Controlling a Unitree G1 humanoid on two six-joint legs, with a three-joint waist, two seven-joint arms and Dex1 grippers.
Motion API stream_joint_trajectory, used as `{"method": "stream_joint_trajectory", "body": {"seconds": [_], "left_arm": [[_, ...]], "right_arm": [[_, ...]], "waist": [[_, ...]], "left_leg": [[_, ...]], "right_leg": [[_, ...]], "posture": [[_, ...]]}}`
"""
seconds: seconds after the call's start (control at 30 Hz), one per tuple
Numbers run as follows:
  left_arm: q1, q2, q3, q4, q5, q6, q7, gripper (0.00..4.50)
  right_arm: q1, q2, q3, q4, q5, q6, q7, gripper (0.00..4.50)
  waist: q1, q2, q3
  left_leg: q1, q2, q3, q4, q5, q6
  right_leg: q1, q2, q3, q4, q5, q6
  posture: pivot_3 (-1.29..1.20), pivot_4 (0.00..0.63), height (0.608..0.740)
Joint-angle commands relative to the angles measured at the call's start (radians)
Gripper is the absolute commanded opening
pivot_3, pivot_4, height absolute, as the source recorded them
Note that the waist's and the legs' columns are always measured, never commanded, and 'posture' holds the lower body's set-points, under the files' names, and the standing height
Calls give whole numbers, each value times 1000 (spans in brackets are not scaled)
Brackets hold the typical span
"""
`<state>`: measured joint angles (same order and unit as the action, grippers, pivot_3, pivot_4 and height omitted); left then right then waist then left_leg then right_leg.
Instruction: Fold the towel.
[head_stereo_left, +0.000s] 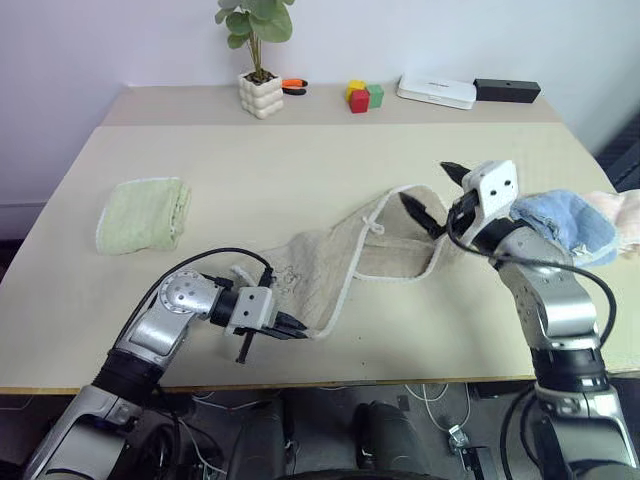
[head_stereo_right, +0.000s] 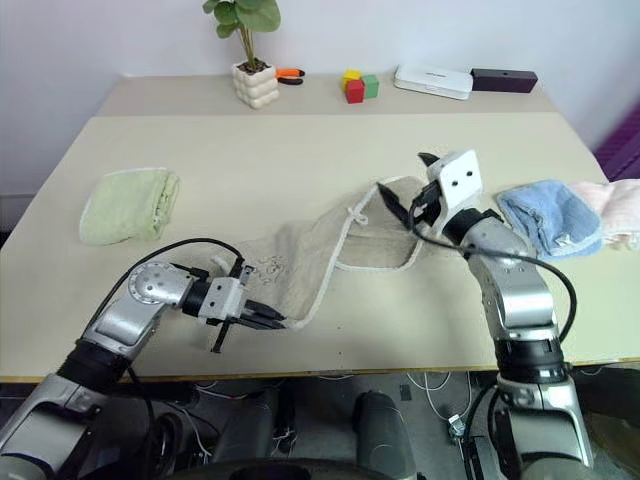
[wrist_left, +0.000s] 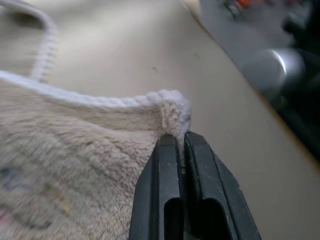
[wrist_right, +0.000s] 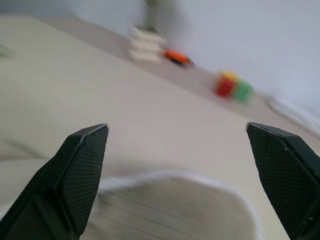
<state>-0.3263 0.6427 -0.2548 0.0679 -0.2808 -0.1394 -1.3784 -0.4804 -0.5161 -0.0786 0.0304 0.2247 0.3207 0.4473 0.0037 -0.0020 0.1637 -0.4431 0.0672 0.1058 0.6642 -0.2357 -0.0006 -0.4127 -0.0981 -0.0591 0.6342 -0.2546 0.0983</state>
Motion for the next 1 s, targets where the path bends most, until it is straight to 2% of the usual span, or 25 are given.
{"method": "stream_joint_trajectory", "body": {"seconds": [0.03,0.27,0.5,0.7,1.0], "left_arm": [[33,27,122,-73,-84,91,79,34],[83,37,306,-127,-221,254,195,34],[137,30,444,-162,-310,351,283,34],[176,42,487,-180,-313,359,302,34],[221,53,539,-223,-353,392,303,34]], "right_arm": [[-109,18,26,141,-63,8,-37,4500],[-394,65,44,628,-159,-84,-124,4500],[-602,109,37,1044,-203,-179,-214,4500],[-668,139,-17,1193,-180,-153,-249,4500],[-673,174,-70,1251,-168,-149,-236,4500]], "waist": [[-4,0,0],[-21,1,1],[-24,2,1],[-23,2,2],[-27,3,2]], "left_leg": [[0,0,0,0,0,0],[0,0,1,-1,0,0],[0,0,2,-3,1,-1],[0,0,3,-3,1,-2],[0,0,3,-4,1,-2]], "right_leg": [[0,0,0,0,0,0],[-1,0,1,1,0,1],[-2,0,1,1,0,1],[-2,0,1,1,0,1],[-3,0,1,1,0,1]], "posture": [[0,150,735],[0,150,735],[0,150,735],[0,150,735],[0,150,735]]}}
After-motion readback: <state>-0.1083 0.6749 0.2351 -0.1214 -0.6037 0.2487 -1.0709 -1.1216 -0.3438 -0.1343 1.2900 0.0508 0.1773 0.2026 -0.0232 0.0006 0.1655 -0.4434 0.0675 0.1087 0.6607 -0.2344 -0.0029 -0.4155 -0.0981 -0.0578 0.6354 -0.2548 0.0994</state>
